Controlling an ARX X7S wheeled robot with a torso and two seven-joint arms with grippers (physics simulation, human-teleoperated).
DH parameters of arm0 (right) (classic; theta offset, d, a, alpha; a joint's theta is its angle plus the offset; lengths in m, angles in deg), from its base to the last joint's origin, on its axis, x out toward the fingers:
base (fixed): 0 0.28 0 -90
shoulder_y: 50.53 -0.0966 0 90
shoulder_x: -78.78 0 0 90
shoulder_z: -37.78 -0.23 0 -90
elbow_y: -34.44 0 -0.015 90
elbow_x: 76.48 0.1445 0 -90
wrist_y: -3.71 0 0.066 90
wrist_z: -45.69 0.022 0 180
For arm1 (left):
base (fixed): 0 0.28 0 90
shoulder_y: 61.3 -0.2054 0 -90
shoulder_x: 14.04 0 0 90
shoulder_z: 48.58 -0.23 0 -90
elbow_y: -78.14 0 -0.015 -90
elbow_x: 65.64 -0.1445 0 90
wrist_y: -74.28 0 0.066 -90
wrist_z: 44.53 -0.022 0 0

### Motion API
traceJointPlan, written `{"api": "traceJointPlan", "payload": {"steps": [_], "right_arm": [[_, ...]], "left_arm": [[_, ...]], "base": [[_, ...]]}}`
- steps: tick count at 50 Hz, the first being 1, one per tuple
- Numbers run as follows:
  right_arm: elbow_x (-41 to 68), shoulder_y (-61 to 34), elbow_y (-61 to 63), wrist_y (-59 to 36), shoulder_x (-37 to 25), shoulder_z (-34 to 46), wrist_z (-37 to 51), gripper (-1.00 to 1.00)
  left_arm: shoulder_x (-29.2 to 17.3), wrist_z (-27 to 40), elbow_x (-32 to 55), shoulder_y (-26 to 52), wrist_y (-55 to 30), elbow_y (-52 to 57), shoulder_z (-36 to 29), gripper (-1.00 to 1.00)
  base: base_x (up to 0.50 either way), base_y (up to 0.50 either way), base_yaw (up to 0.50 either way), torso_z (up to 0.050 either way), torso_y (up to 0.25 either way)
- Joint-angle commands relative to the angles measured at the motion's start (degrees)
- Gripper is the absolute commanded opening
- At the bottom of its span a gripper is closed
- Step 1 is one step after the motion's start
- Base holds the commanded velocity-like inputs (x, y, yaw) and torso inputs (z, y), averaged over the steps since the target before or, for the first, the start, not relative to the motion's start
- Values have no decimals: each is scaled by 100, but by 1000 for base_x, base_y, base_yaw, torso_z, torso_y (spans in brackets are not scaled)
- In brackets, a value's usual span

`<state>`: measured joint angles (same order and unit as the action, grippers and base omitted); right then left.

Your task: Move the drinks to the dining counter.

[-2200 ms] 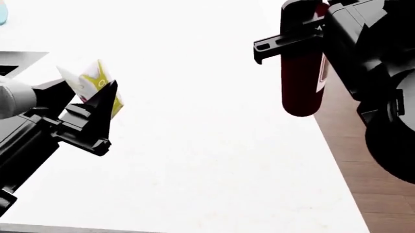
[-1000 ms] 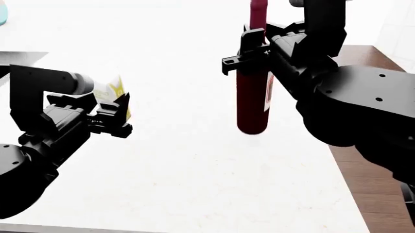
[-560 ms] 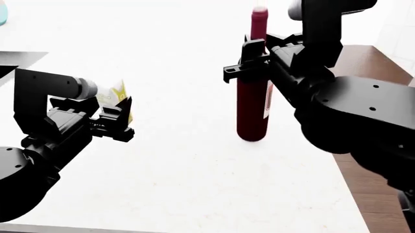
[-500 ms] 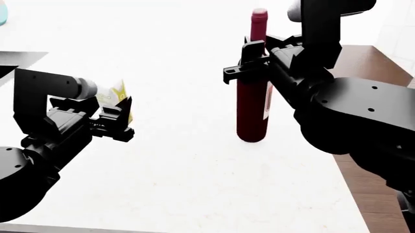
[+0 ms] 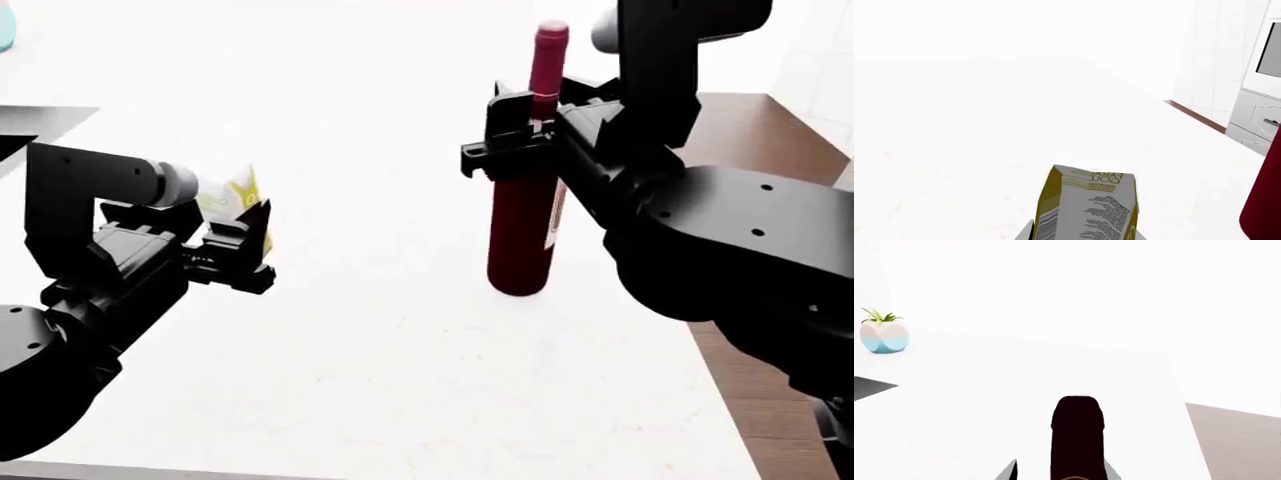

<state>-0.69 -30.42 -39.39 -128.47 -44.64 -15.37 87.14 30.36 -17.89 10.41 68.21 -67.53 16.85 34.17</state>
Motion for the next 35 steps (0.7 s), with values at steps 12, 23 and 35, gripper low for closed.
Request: {"api": "traceJointPlan", "payload": {"steps": [12, 23, 35], "right_arm": [[73, 6, 71, -53, -80, -15, 90, 100], [223, -111, 198, -147, -181, -93, 258, 100], [970, -48, 1022, -220, -719, -506, 980, 100]], "left_arm": [[-38, 77, 50, 23, 54, 53, 77, -100], [21, -13, -17, 23, 52, -21, -38, -100], [107, -193, -231, -176, 156, -167, -169, -100]], "base": [[0, 0, 0, 1, 1], [0, 0, 0, 0, 1], [0, 0, 0, 0, 0]]}}
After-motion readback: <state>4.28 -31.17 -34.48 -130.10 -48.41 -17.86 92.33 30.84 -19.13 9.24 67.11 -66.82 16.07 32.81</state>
